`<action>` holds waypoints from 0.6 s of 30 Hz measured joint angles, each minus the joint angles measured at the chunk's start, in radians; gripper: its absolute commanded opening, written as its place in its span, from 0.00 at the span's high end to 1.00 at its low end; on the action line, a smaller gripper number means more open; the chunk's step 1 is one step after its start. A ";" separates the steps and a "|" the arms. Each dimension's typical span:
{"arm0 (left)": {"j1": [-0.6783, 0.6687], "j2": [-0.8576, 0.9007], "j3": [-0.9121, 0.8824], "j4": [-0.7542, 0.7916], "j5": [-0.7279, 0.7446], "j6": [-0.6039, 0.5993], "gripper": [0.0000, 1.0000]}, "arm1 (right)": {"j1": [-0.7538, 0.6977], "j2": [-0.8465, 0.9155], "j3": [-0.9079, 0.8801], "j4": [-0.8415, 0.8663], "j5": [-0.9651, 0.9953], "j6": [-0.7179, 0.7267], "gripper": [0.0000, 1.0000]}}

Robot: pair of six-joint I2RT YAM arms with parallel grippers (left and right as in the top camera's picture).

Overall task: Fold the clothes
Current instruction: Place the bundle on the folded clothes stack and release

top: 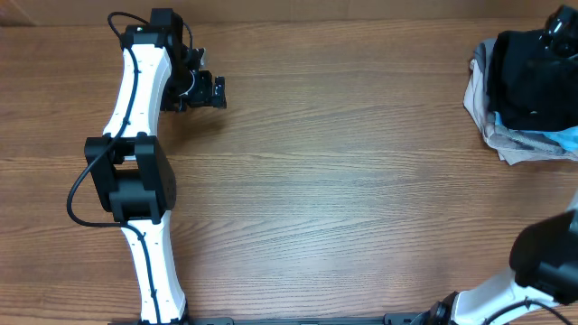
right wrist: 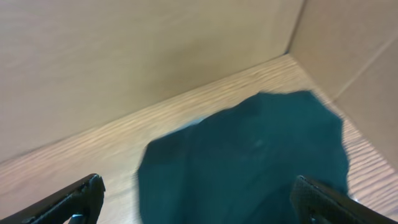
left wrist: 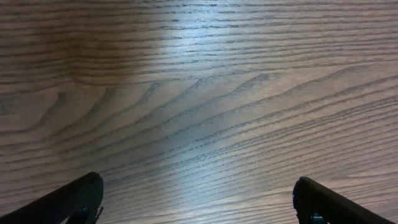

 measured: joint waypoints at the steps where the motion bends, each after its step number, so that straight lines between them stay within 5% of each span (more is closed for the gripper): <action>1: 0.000 0.000 0.000 0.000 0.000 0.000 0.00 | -0.001 0.011 0.000 0.014 0.009 0.000 0.00; 18: 0.000 0.000 0.000 0.045 0.000 0.000 0.00 | -0.041 0.302 0.000 0.218 0.064 0.000 0.00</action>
